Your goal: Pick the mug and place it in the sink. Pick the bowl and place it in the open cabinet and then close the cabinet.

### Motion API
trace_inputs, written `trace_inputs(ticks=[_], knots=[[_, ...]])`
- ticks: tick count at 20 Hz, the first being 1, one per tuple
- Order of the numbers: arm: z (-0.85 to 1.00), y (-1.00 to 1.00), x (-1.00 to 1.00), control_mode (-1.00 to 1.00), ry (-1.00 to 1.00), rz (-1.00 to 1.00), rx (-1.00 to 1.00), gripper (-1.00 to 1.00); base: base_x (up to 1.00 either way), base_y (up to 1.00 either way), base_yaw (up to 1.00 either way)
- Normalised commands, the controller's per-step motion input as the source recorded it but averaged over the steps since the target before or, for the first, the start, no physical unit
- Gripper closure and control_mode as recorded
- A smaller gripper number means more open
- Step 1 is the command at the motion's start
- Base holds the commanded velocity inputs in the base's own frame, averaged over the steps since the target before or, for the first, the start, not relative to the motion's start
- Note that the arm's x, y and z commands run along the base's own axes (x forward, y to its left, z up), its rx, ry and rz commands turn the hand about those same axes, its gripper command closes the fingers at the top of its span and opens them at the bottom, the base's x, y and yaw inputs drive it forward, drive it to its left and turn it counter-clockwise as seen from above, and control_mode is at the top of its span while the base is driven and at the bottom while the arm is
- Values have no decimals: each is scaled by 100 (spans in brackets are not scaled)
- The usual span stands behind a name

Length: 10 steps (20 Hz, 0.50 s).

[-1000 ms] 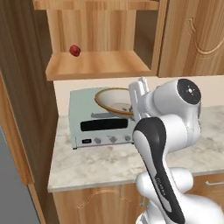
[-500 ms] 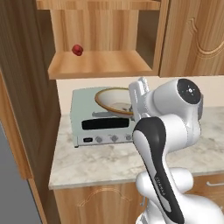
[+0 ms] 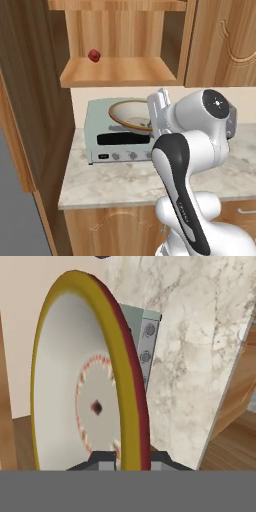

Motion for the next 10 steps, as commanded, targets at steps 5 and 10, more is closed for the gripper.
trace_inputs(ticks=[5, 10], knots=[[0, 0, 0, 100, 0, 0, 0, 100, 8, -3, 25], [0, 0, 0, 100, 0, 0, 0, 100, 16, -11, 23]])
